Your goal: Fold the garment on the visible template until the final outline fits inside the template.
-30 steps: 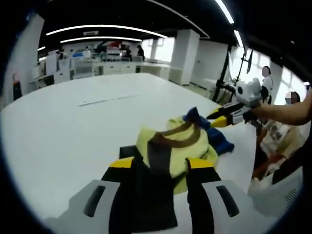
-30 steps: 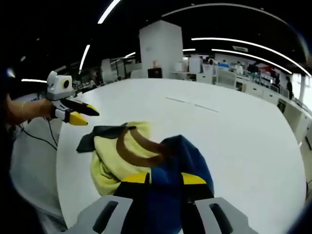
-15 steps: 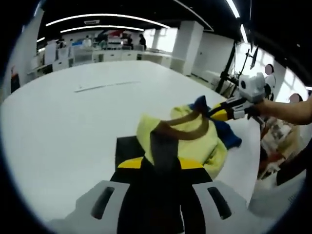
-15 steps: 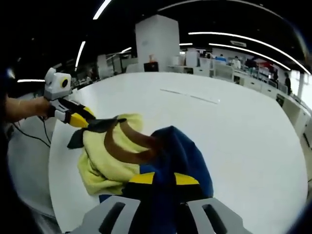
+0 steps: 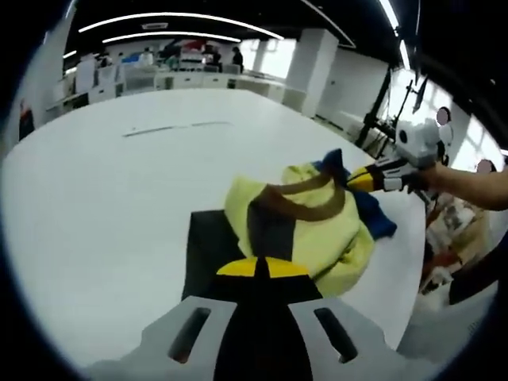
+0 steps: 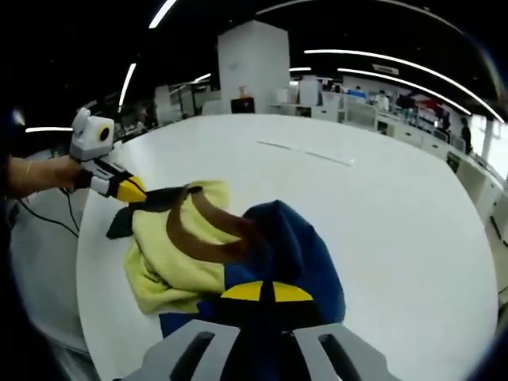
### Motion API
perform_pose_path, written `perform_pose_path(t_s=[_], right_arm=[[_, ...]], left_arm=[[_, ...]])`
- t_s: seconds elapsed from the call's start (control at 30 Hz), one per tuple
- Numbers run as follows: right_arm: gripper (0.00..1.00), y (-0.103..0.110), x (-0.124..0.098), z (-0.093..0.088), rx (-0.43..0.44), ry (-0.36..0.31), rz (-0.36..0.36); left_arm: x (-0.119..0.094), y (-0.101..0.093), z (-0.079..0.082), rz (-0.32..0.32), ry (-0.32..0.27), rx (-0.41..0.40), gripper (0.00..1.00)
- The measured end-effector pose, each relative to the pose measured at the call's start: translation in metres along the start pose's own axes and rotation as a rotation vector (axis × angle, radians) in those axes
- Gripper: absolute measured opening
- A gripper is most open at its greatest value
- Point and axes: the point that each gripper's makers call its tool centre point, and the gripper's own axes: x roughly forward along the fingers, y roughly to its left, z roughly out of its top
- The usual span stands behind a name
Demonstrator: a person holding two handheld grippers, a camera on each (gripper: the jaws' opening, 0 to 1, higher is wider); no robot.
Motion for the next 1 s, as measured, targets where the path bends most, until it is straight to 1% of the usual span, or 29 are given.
perform_pose_path(t_s=[0.2,0.27,0.37,0.5,0.53,0.6,0.73,0.83,1.0], right_arm=[[0.00,0.002,-0.010,0.006,-0.006,-0.023,-0.004],[0.00,0.002,-0.015,0.010,-0.005,-0.036,-0.005],[0.00,0.004,-0.022,0.018,-0.013,-0.053,-0.004],[0.00,0.005,-0.031,0.031,-0.029,-0.079,-0.009],[0.00,0.005,-0.033,0.034,-0.032,-0.086,-0.010],[0.00,0.004,-0.036,0.041,-0.036,-0.100,-0.015],[0.00,-0.001,-0.045,0.061,-0.051,-0.133,-0.035],[0.00,-0.006,-0.049,0.076,-0.062,-0.152,-0.045],[0.00,-0.019,-0.051,0.104,-0.078,-0.189,-0.074]], left_arm=[[-0.013,-0.001,0.010,0.009,-0.038,0.003,0.00],[-0.019,-0.002,0.016,0.008,-0.061,-0.001,0.00],[-0.029,-0.003,0.028,0.006,-0.110,-0.022,0.00],[-0.039,-0.004,0.044,0.017,-0.147,-0.011,0.00],[-0.040,-0.004,0.045,0.018,-0.151,-0.010,0.00],[-0.046,-0.003,0.056,0.024,-0.180,-0.008,0.00],[-0.055,-0.002,0.079,0.042,-0.230,0.006,0.00],[-0.059,0.000,0.094,0.048,-0.255,0.016,0.00],[-0.062,0.004,0.122,0.056,-0.295,0.024,0.00]])
